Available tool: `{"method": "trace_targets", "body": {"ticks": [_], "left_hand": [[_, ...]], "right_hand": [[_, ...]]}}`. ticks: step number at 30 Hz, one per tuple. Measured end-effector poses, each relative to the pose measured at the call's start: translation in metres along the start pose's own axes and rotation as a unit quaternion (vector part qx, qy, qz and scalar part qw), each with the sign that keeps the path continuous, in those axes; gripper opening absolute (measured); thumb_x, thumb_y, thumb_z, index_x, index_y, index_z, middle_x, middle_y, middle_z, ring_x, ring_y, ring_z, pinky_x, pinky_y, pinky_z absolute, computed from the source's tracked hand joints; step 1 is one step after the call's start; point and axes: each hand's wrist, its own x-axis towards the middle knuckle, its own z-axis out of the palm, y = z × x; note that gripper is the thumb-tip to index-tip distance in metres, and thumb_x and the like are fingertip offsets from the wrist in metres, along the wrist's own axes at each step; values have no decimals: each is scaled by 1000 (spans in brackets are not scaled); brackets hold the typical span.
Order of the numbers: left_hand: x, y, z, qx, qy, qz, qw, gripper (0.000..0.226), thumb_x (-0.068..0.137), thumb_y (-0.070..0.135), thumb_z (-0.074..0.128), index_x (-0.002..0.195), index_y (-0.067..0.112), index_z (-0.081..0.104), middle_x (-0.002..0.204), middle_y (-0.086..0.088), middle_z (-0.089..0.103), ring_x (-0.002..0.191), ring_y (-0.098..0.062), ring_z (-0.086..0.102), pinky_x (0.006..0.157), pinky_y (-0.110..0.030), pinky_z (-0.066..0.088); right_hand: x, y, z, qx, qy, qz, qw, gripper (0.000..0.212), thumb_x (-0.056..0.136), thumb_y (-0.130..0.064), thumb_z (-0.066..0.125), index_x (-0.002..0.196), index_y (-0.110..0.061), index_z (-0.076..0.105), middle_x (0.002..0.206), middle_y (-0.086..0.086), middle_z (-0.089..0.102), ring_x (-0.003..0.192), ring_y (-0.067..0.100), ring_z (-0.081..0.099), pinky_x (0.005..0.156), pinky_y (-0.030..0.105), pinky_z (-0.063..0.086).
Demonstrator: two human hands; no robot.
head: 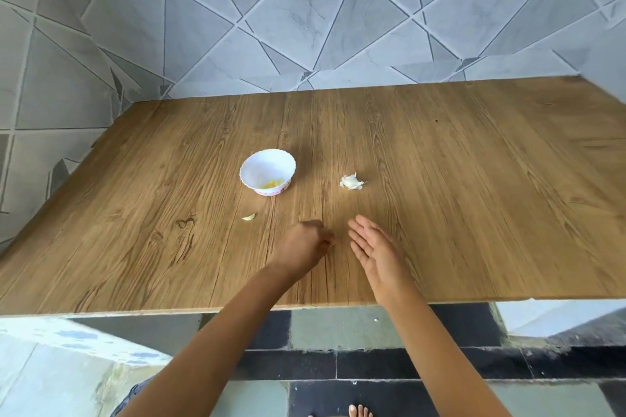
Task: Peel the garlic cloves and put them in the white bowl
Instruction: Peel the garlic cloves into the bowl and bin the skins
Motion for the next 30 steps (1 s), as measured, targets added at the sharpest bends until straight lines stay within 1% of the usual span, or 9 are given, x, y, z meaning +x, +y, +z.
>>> {"method": "trace_targets", "body": {"ticks": [2,5,7,10,18,20,22,25,30], "left_hand": [[3,0,-11,-95,44,-31,994,18,80,-3,66,88,10,76,85,-2,72,72,-7,62,73,-23,53],[10,9,-34,-212,35,-48,976,19,79,-3,68,89,12,76,82,5,71,72,-1,64,72,-15,51],[14,24,-42,-199,-10,-11,980,20,80,-2,68,93,12,76,85,7,71,74,1,64,73,-12,49],[13,44,-39,-116,-39,37,992,24,82,1,62,100,11,75,97,-1,73,82,-10,67,76,-24,53],[12,46,-28,-18,36,20,999,19,79,6,61,91,16,72,87,0,70,76,-20,65,64,-39,54],[12,45,-29,-41,56,4,998,15,76,4,64,85,15,71,83,-1,67,71,-19,63,62,-38,53],[14,35,-33,-73,83,-33,993,14,78,2,66,85,13,72,83,-3,69,70,-17,64,64,-36,55],[14,5,-41,-66,53,-136,987,24,85,-5,57,92,10,74,89,-5,73,75,-14,66,75,-31,56],[3,-17,-28,-4,-8,-192,981,29,89,-7,49,102,5,72,104,-6,70,94,-19,65,81,-20,48]], "right_hand": [[4,-3,6,74,9,46,996,38,102,-22,36,135,-6,46,133,8,54,124,19,49,108,32,36],[10,-9,18,186,35,115,975,34,102,-25,37,118,-3,56,117,13,61,110,22,57,101,35,43],[11,-13,25,242,39,148,958,34,100,-23,40,100,0,65,99,14,65,90,21,62,83,32,51],[13,-15,31,284,54,153,945,51,96,-14,42,54,-3,69,62,7,62,61,16,59,59,24,51],[14,-21,34,319,96,166,928,30,94,-4,43,65,-8,49,42,0,50,34,8,49,33,15,40],[13,-22,32,327,86,164,927,29,96,-6,43,70,-4,54,46,5,56,37,12,56,35,19,46],[15,-21,27,344,65,155,924,29,98,-9,42,79,4,60,61,14,66,52,20,66,49,29,58],[19,-20,13,361,49,131,922,32,100,-12,40,90,9,63,80,21,69,68,28,71,70,35,57],[18,-19,-2,363,55,120,922,34,100,-13,39,91,9,63,83,21,70,71,27,71,72,35,57]]}}
